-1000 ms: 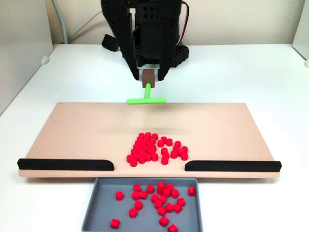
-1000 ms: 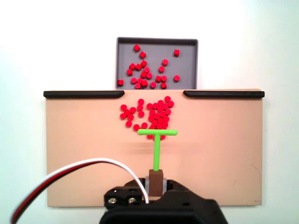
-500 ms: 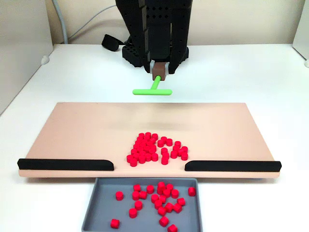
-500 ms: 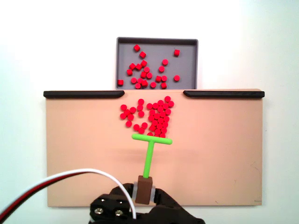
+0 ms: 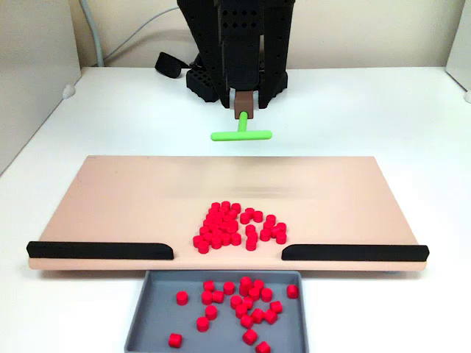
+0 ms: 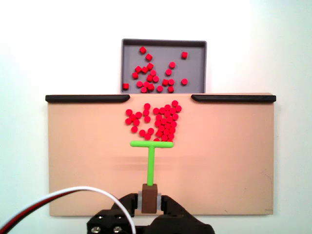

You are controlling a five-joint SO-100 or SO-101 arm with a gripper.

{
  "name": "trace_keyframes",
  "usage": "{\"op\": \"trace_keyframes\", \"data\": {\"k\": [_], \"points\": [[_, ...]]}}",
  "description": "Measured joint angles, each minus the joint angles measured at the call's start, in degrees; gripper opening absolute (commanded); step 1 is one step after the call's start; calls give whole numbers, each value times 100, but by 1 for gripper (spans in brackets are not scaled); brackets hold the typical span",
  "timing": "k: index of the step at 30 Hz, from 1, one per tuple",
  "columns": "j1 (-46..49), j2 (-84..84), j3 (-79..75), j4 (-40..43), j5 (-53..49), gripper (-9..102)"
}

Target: Gather the right side granules

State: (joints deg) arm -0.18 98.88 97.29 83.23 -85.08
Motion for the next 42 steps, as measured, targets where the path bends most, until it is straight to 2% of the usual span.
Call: {"op": "trace_keyframes", "data": {"k": [10, 42], "points": [[193, 193, 9, 0, -562, 0], [193, 264, 9, 0, -510, 0]]}}
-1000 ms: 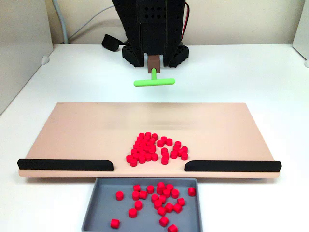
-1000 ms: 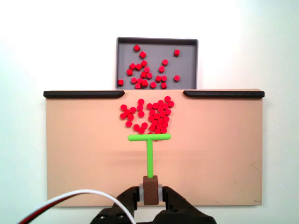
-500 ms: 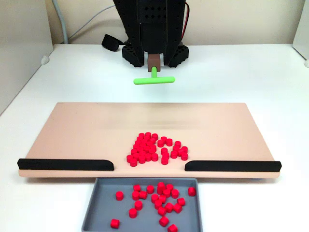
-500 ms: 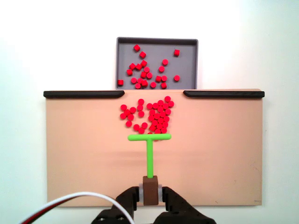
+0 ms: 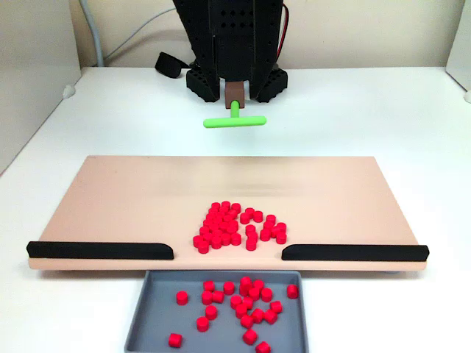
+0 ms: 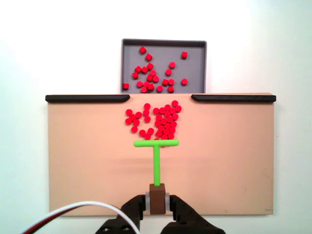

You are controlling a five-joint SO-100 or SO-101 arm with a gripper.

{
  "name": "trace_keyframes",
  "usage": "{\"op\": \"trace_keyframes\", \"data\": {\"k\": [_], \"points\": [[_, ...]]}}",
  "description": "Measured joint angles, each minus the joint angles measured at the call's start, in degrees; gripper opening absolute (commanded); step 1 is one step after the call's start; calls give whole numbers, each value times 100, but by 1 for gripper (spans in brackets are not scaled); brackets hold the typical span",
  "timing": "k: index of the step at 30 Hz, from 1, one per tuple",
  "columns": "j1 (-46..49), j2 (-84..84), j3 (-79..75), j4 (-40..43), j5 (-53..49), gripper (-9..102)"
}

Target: Gather the right side granules

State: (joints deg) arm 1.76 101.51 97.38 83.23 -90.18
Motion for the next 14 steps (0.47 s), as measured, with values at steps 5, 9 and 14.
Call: {"op": "trace_keyframes", "data": {"k": [5, 9, 14], "points": [[-26, 0, 0, 0, 70, 0], [-26, 0, 0, 0, 70, 0], [-26, 0, 0, 0, 70, 0]]}}
